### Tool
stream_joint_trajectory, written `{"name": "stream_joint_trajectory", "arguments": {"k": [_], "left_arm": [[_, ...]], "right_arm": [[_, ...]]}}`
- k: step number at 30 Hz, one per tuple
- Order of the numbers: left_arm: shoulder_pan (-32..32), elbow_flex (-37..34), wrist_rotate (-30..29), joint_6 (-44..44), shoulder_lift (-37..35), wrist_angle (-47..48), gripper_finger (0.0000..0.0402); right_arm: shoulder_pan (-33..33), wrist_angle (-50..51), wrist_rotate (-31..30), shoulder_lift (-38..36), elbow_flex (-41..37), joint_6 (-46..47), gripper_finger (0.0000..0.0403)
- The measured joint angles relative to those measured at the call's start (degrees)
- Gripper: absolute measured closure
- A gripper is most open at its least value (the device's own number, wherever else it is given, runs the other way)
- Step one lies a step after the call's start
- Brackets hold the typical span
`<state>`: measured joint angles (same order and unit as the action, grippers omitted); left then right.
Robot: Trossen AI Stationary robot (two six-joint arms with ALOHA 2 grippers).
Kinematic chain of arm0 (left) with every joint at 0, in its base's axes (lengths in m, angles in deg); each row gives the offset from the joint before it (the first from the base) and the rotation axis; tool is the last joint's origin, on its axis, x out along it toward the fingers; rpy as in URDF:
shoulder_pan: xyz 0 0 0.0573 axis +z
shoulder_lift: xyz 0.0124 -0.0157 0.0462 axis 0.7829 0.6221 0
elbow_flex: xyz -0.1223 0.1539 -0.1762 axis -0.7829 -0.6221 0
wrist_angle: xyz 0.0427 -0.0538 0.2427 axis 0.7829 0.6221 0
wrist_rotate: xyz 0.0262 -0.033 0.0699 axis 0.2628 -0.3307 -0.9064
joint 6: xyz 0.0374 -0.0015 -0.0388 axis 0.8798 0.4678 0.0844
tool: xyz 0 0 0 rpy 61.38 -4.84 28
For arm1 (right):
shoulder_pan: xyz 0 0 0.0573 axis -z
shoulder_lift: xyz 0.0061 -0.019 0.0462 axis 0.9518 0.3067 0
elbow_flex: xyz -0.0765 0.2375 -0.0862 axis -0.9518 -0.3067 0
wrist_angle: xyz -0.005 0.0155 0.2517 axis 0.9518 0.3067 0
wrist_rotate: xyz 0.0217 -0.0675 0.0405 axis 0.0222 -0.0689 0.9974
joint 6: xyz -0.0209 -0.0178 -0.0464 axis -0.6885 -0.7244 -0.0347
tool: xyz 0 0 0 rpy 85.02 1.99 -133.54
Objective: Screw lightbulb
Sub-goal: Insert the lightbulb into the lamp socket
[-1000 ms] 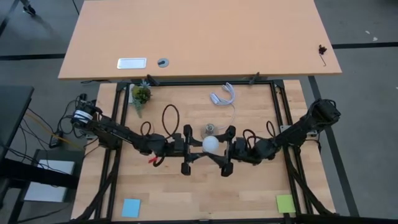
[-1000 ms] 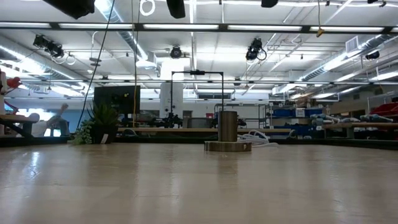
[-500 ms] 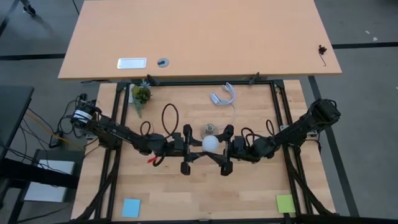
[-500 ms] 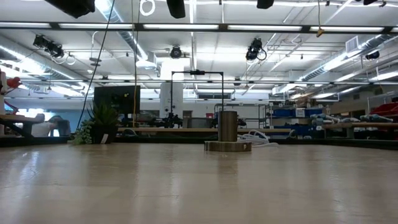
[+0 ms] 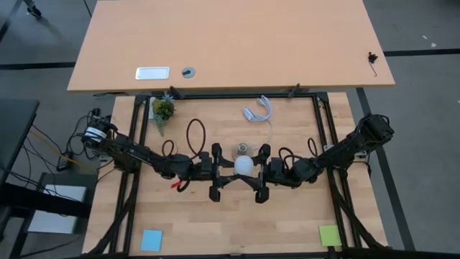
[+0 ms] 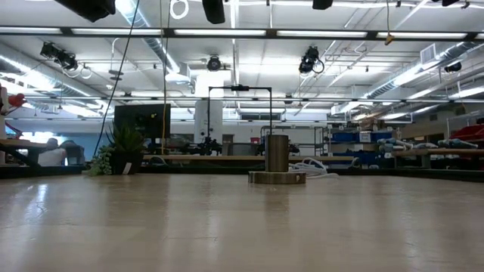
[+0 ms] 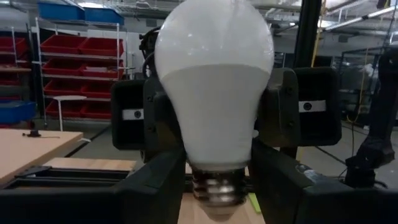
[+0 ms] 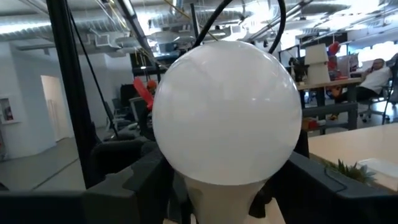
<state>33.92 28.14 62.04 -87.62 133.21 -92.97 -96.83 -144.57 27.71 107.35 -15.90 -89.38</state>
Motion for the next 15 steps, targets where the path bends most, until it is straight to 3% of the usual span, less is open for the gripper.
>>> {"name": "stream_joint_trajectory", "arguments": {"k": [8,15], "left_arm": [[-0.04,0.00,-0.49,-0.49,0.00,2.39,0.0219],[0.39,0.00,-5.30,-3.06,0.00,14.79,0.0218]], "right_arm": [[-1.01,1.46,-2.10,-4.91,0.02,-5.48,0.0158],[-0.41,11.90,-7.05,-9.75,0.02,-8.05,0.0161]]}}
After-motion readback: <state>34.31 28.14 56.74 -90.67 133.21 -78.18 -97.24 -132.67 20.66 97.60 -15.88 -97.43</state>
